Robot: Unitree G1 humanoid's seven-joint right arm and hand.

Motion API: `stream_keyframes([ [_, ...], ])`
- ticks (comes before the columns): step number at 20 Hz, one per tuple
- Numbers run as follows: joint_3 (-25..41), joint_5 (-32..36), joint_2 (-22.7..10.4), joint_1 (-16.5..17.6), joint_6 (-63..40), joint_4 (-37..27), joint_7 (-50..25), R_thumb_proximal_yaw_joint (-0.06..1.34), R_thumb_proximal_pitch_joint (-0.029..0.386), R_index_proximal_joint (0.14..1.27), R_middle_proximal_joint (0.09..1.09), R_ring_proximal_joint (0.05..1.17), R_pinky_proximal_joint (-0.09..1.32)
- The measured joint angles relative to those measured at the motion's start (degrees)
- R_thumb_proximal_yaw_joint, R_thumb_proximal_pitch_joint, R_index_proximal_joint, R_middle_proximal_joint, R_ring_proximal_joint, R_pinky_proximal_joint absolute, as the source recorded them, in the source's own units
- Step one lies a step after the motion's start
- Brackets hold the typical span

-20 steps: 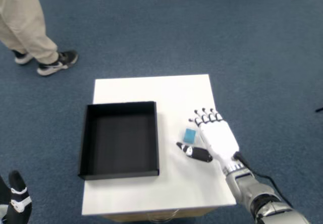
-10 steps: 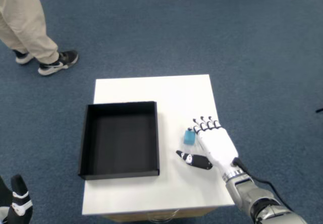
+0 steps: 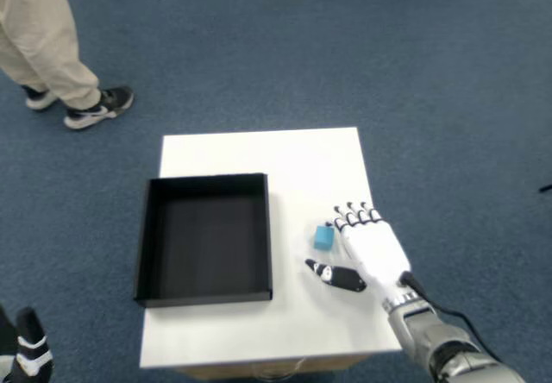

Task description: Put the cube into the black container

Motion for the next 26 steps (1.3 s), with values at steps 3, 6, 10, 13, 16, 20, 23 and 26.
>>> stream_keyframes([
  [3, -0.3, 0.0, -0.2, 0.0, 0.0, 0.0, 0.3, 0.35, 0.009, 0.45, 0.19, 0.15, -0.03],
  [6, -0.7, 0.0, -0.3, 0.0, 0.2, 0.2, 1.1, 0.37, 0.017, 0.46, 0.18, 0.14, -0.03],
  [10, -0.8, 0.0, -0.4, 0.3, 0.9, 0.2, 1.1, 0.43, 0.046, 0.47, 0.19, 0.14, -0.03],
  [13, -0.8, 0.0, -0.7, 1.0, 0.9, 0.2, 1.2, 0.48, 0.066, 0.49, 0.19, 0.15, -0.03],
  [16, -0.8, 0.0, -0.8, 1.8, 0.9, 0.2, 1.2, 0.51, 0.08, 0.52, 0.2, 0.15, -0.03],
  [20, -1.0, 0.0, -1.0, 2.2, 0.4, 0.1, 0.9, 0.56, 0.094, 0.53, 0.21, 0.16, -0.03],
  [23, -1.2, 0.0, -1.0, 2.7, -0.4, 0.0, -0.1, 0.58, 0.099, 0.53, 0.22, 0.17, -0.02],
  [26, -1.3, 0.0, -1.2, 2.9, -1.0, -0.1, -1.0, 0.59, 0.099, 0.51, 0.22, 0.18, -0.02],
])
